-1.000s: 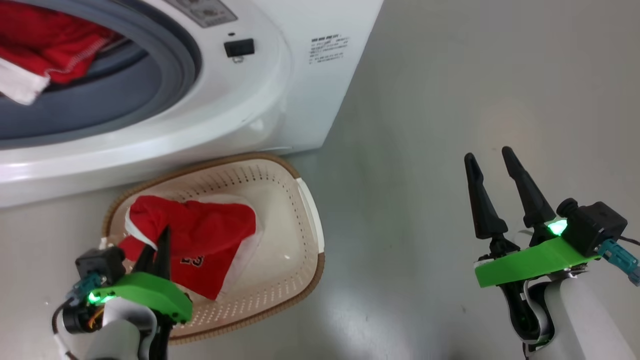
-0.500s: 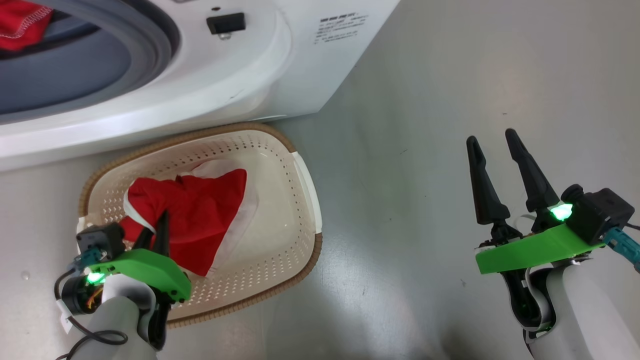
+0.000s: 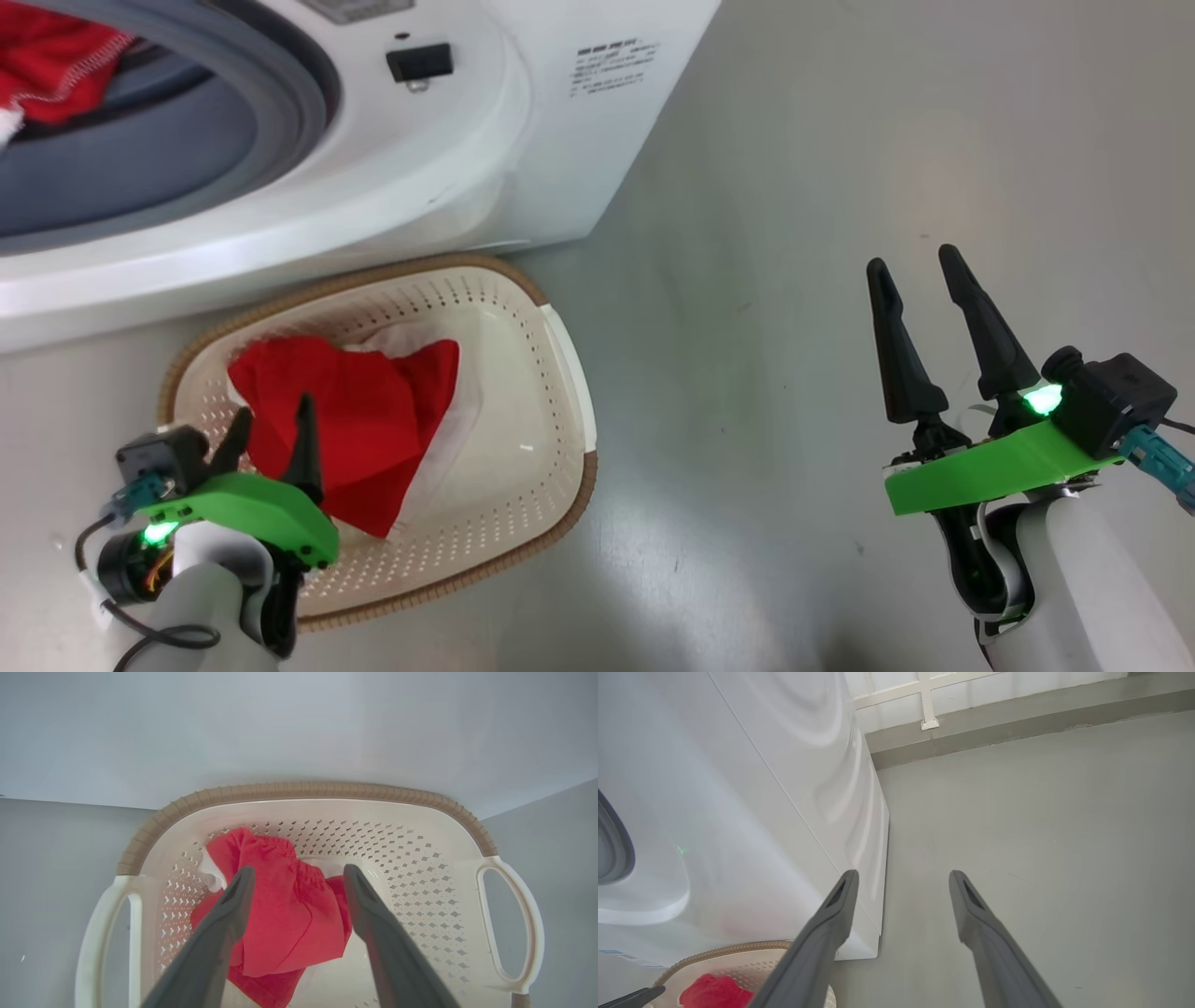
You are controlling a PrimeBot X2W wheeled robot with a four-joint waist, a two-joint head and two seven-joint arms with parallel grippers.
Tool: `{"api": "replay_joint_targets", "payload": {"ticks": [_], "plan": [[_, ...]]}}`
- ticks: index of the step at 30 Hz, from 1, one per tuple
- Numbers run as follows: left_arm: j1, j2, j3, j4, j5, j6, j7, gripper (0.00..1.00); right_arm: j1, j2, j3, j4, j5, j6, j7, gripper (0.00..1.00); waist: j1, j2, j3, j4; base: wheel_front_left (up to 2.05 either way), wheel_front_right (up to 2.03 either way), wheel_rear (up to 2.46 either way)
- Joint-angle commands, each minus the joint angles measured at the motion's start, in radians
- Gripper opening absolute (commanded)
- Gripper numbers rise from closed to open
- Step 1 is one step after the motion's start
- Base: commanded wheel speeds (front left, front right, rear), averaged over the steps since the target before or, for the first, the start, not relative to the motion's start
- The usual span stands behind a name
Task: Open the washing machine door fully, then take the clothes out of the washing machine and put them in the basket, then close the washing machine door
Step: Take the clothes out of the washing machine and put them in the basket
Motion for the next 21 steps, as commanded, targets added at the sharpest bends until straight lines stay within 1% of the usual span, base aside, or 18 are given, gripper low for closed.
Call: {"api": "replay_joint_targets", "payload": {"ticks": [1,10,21], "plan": [[0.046,0.020,0.031,-0.008,0.006,-0.005,-0.005,1.00,0.023,-0.001,0.020,-0.016,-0.009,0.007,-0.006,1.00,0.0000,0.0000,-0.021,-0.001,0.00,0.00,0.00],[0.107,0.009,0.076,-0.054,0.013,-0.005,-0.005,1.00,0.045,-0.003,0.028,0.007,-0.004,0.007,-0.006,1.00,0.0000,0.0000,-0.121,0.008,0.00,0.00,0.00],[0.219,0.001,0.120,-0.234,0.032,-0.005,-0.005,1.00,0.084,-0.019,0.058,0.038,0.003,0.007,-0.006,1.00,0.0000,0.0000,-0.273,0.021,0.00,0.00,0.00]]}}
